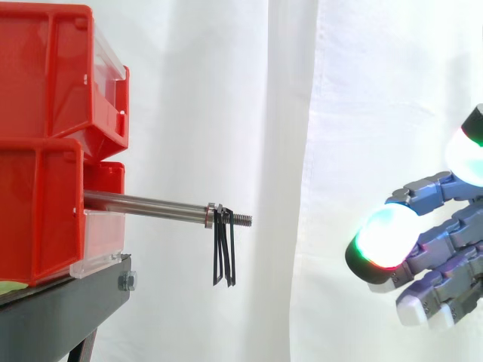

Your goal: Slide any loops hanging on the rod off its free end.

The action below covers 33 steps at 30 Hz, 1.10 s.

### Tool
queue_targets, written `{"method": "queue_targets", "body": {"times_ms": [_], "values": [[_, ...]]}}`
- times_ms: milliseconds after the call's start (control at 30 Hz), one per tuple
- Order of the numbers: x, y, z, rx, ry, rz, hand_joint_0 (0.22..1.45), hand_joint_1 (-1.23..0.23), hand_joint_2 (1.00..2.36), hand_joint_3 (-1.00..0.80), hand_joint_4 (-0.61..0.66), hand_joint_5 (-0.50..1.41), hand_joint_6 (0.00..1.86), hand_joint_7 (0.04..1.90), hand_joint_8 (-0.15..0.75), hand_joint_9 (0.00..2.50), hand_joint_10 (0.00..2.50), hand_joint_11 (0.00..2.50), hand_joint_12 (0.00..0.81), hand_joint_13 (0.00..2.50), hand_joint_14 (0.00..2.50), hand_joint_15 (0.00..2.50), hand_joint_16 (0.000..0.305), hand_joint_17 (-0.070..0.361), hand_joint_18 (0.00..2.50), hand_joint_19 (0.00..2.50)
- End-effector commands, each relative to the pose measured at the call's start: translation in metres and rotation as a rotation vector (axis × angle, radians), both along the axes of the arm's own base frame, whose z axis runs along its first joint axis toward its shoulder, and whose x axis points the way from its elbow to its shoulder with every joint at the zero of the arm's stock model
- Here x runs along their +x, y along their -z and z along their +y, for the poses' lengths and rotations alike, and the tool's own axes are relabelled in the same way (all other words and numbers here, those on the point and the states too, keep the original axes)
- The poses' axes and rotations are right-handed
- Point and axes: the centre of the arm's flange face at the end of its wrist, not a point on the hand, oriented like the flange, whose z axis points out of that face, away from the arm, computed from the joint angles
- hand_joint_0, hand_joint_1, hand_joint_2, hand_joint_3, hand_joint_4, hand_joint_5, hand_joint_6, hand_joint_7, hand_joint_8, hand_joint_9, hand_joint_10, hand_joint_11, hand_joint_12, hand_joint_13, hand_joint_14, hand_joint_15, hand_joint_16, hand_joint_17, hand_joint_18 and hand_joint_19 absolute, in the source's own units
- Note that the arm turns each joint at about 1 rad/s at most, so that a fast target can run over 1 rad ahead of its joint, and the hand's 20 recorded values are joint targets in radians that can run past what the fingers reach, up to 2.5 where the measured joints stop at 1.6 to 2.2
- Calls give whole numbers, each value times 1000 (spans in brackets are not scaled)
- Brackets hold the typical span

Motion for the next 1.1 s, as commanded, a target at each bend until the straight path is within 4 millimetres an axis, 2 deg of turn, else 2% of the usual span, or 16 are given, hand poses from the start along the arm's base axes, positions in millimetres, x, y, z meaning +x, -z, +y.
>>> {"method": "queue_targets", "body": {"times_ms": [0, 100, 167, 400, 467, 500, 600, 667, 700, 933, 1067], "values": [[4, 5, 0, -4, 19, -15, 531, -557, 1004, -450, 277, -172, 503, 844, 296, 621, 0, 0, 345, 698, 1, 54, 51, 115, 686, 210], [9, 30, 3, -9, 16, 9, 532, -557, 1004, -453, 276, -172, 503, 843, 296, 623, 0, 0, 344, 701, 1, 49, 51, 115, 692, 216], [20, 50, 6, 15, 16, -17, 532, -557, 1004, -452, 279, -172, 503, 857, 297, 626, 0, 0, 345, 703, 0, 52, 51, 115, 694, 214], [37, 61, 8, 19, 22, -72, 515, -561, 1002, -470, 284, -165, 503, 890, 300, 636, 0, 0, 347, 708, 2, 53, 52, 118, 710, 217], [46, 70, 7, 15, 22, -67, 509, -559, 1001, -480, 289, -164, 503, 896, 300, 637, 0, 0, 349, 710, 2, 55, 53, 119, 718, 221], [53, 83, 6, 15, 19, -58, 507, -559, 1001, -478, 290, -163, 503, 900, 300, 637, 0, 0, 350, 710, 3, 54, 53, 119, 719, 224], [69, 96, 7, 37, -6, -62, 505, -556, 1001, -483, 298, -162, 503, 902, 304, 640, 0, 0, 351, 711, 2, 53, 53, 120, 721, 227], [75, 98, 6, 53, -19, -70, 504, -555, 1002, -482, 296, -161, 503, 903, 305, 639, 0, 0, 351, 710, 2, 54, 53, 120, 722, 230], [79, 105, 6, 59, -28, -67, 504, -555, 1001, -481, 298, -161, 503, 904, 304, 638, 0, 0, 350, 710, 0, 55, 53, 120, 723, 230], [103, 101, -2, 63, -49, -100, 508, -549, 1002, -476, 301, -158, 503, 908, 304, 639, 0, 0, 350, 708, 0, 53, 53, 120, 729, 234], [116, 110, -4, 67, -78, -105, 533, -532, 1002, -472, 306, -154, 503, 914, 298, 641, 0, 0, 342, 703, 2, 58, 52, 116, 722, 245]]}}
